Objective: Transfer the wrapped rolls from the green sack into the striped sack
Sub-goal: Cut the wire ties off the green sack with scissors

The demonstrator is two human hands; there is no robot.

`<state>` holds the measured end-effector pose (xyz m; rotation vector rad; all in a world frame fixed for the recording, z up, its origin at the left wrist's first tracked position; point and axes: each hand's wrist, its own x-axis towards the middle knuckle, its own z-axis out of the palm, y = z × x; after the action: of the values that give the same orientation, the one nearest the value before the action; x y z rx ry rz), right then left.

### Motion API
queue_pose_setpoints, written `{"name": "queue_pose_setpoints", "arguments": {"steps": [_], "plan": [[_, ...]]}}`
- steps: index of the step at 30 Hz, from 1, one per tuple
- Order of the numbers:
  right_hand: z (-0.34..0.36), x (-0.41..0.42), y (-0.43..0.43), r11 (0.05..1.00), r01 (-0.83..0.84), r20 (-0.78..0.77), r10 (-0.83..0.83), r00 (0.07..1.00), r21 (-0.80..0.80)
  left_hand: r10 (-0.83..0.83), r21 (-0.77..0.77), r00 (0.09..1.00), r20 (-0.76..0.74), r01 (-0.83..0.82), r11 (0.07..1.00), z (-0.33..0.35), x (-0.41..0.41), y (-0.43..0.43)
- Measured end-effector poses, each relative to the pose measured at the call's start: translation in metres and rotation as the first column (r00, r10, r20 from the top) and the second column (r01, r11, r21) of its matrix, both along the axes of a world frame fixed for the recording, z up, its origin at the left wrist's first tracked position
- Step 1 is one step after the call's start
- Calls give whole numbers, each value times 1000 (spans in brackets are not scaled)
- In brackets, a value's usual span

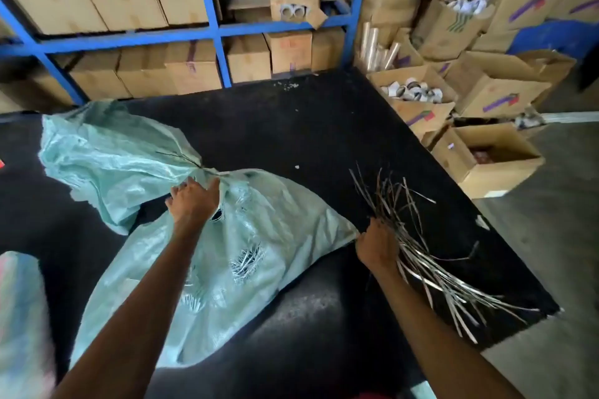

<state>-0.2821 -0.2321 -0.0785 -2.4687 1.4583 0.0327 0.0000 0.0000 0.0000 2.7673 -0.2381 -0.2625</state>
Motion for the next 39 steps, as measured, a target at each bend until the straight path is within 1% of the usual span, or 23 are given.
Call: {"name": "queue_pose_setpoints", "arguments": {"steps": [2,4,6,8,12,15,17,20,24,26,28,29,31,32,33,34,35,37,39], "plan": [[-7,-5,-1,985,161,-58,-157,986,58,60,27,996,-63,-58,998,-8,9,-3],[-17,-14,1,956,267,-134,-251,959,122,120,29,989,-92,-118,993,-20,20,-6],[-23,-14,-2,936,319,-180,-291,940,152,149,29,986,-74,-147,989,-29,30,-12],[-34,-10,-9,925,356,-195,-328,924,130,167,47,984,-63,-164,985,-38,45,-18],[-43,-5,-23,920,385,-241,-357,903,80,232,73,963,-137,-224,972,-47,67,-26],[-48,4,-34,884,458,-265,-421,867,96,221,91,964,-145,-210,973,-50,82,-30],[-48,8,-40,842,524,-249,-484,839,130,228,99,960,-161,-214,972,-54,92,-30],[-52,10,-47,795,570,-237,-524,818,206,244,71,945,-217,-234,970,-62,102,-30],[-66,5,-55,723,613,-185,-587,788,318,245,-40,941,-236,-261,965,-67,98,-30],[-62,1,-53,703,604,-133,-604,786,376,249,-92,938,-243,-277,956,-67,92,-28],[-56,-2,-50,674,607,-58,-648,760,420,256,-154,934,-250,-300,942,-62,86,-26],[-56,-2,-50,656,613,-34,-670,742,441,257,-194,930,-263,-312,930,-60,83,-24],[-56,-6,-51,552,627,-35,-735,678,549,260,-274,910,-322,-352,895,-53,80,-20],[-54,-10,-53,522,618,-48,-740,670,588,266,-314,895,-358,-384,868,-52,81,-19],[-54,-14,-53,501,597,-26,-752,659,627,277,-357,875,-396,-425,832,-49,81,-18],[-51,-17,-53,488,542,9,-749,663,684,285,-408,851,-441,-473,781,-45,80,-19],[-50,-21,-52,478,494,64,-762,644,726,275,-466,828,-489,-514,720,-40,77,-21],[-44,-23,-51,425,513,95,-831,549,746,231,-547,804,-548,-554,628,-23,66,-27],[-38,-25,-51,373,448,148,-876,460,813,169,-600,808,-564,-542,589,-12,56,-32]]}}
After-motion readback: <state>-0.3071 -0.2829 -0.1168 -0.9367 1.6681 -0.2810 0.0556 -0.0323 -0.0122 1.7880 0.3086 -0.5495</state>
